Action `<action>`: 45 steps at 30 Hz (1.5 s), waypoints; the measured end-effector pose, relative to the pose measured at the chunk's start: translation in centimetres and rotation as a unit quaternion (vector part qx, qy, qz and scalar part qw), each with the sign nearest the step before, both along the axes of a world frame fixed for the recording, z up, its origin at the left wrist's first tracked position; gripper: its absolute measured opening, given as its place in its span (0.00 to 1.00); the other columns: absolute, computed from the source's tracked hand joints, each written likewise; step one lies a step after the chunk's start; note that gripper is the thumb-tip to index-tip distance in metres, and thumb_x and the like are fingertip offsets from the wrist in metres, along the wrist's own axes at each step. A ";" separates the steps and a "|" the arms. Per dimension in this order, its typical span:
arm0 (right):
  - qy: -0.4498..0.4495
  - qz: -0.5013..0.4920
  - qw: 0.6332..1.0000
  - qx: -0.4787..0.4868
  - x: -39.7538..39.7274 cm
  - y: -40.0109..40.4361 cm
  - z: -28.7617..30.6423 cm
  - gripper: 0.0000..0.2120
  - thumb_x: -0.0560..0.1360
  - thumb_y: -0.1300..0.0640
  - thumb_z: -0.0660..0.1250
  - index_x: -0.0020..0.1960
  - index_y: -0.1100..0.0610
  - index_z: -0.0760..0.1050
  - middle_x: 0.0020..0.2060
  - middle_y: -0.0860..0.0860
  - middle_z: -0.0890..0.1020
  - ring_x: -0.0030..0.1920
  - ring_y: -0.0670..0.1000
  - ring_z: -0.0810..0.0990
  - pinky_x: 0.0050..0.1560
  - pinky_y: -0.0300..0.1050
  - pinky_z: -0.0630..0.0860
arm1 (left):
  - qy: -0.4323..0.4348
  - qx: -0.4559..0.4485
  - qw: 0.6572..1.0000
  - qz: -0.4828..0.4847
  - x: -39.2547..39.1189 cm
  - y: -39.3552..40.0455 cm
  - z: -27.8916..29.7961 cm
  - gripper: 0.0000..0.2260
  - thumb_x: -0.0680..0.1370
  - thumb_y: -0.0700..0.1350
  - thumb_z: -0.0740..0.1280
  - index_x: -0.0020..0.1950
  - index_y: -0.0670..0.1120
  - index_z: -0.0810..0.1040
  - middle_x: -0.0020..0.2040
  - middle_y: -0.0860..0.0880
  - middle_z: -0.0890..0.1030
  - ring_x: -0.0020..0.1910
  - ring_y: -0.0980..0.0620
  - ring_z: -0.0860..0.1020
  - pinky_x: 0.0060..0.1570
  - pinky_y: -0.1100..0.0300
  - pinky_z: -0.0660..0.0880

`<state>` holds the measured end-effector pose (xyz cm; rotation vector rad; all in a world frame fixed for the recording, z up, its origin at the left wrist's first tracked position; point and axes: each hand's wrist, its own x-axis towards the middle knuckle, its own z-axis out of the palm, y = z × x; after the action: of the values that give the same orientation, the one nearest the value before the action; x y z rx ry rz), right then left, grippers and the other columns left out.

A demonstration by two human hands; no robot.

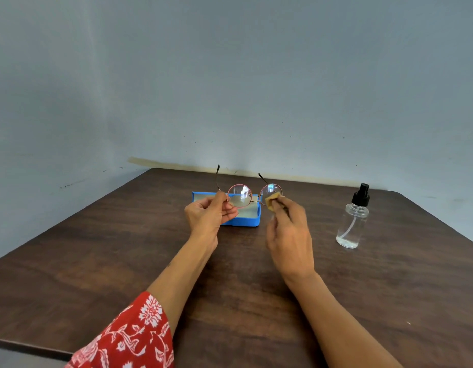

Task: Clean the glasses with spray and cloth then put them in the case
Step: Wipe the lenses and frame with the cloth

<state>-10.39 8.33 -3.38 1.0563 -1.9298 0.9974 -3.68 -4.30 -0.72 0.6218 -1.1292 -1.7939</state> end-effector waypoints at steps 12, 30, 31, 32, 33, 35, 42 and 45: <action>-0.032 -0.023 0.999 -0.023 -0.5 0.1 0.2 0.19 0.72 0.70 0.65 0.63 0.67 0.73 0.60 0.60 0.74 0.62 0.57 0.74 0.50 0.37 0.71 | -0.013 -0.005 1.000 0.000 0.0 0.1 0.1 0.07 0.73 0.36 0.69 0.35 0.39 0.80 0.24 0.46 0.79 0.26 0.51 0.81 0.30 0.61 0.80; 0.036 0.040 0.997 0.047 0.7 -0.7 0.3 0.20 0.68 0.72 0.67 0.61 0.67 0.75 0.58 0.61 0.77 0.60 0.59 0.76 0.56 0.42 0.75 | -0.029 -0.010 0.999 0.010 0.1 -0.1 0.1 0.05 0.73 0.37 0.69 0.37 0.39 0.80 0.24 0.47 0.80 0.27 0.51 0.81 0.31 0.61 0.80; 0.028 0.040 0.998 0.041 0.5 -0.7 0.3 0.20 0.69 0.72 0.67 0.61 0.67 0.75 0.59 0.60 0.77 0.61 0.58 0.75 0.57 0.40 0.72 | -0.028 -0.010 1.000 0.009 0.1 -0.1 0.1 0.05 0.73 0.37 0.69 0.37 0.39 0.80 0.24 0.47 0.79 0.27 0.51 0.81 0.31 0.61 0.80; 0.008 0.036 0.999 0.023 0.3 -0.6 0.3 0.21 0.70 0.71 0.66 0.62 0.66 0.75 0.60 0.60 0.76 0.62 0.57 0.74 0.59 0.36 0.69 | -0.027 -0.011 1.000 0.008 0.1 -0.1 0.1 0.06 0.73 0.37 0.69 0.37 0.39 0.80 0.24 0.47 0.79 0.27 0.51 0.81 0.30 0.61 0.80; -0.017 0.027 0.999 0.000 0.0 -0.4 0.3 0.21 0.70 0.71 0.66 0.63 0.65 0.74 0.61 0.59 0.75 0.63 0.56 0.73 0.58 0.33 0.67 | -0.025 -0.010 1.000 0.007 0.0 -0.1 0.2 0.06 0.73 0.37 0.69 0.37 0.39 0.80 0.25 0.46 0.79 0.26 0.51 0.81 0.30 0.62 0.80; -0.049 0.001 0.998 -0.028 -0.4 0.0 0.4 0.21 0.72 0.70 0.64 0.65 0.64 0.72 0.62 0.59 0.73 0.64 0.55 0.72 0.55 0.32 0.66 | -0.023 -0.010 1.000 0.003 0.0 -0.1 0.2 0.06 0.73 0.37 0.69 0.36 0.39 0.80 0.25 0.46 0.79 0.26 0.52 0.81 0.29 0.62 0.80; 0.037 0.043 0.998 0.037 0.6 -0.6 0.4 0.21 0.67 0.73 0.68 0.60 0.67 0.76 0.57 0.61 0.77 0.59 0.59 0.77 0.54 0.42 0.75 | -0.014 -0.008 1.000 -0.003 0.0 -0.1 0.1 0.07 0.73 0.36 0.69 0.35 0.38 0.79 0.23 0.47 0.79 0.26 0.52 0.80 0.30 0.61 0.80; 0.012 0.039 0.999 0.013 0.4 -0.7 0.3 0.21 0.69 0.72 0.67 0.61 0.66 0.75 0.59 0.60 0.76 0.61 0.58 0.75 0.59 0.35 0.68 | -0.008 -0.005 1.000 -0.005 0.1 -0.3 0.1 0.06 0.72 0.35 0.69 0.35 0.38 0.79 0.23 0.47 0.78 0.25 0.51 0.80 0.31 0.61 0.80</action>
<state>-10.03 7.67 -3.04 1.1600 -1.8996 1.0002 -3.54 -4.58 -0.60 0.6251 -1.1539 -1.7935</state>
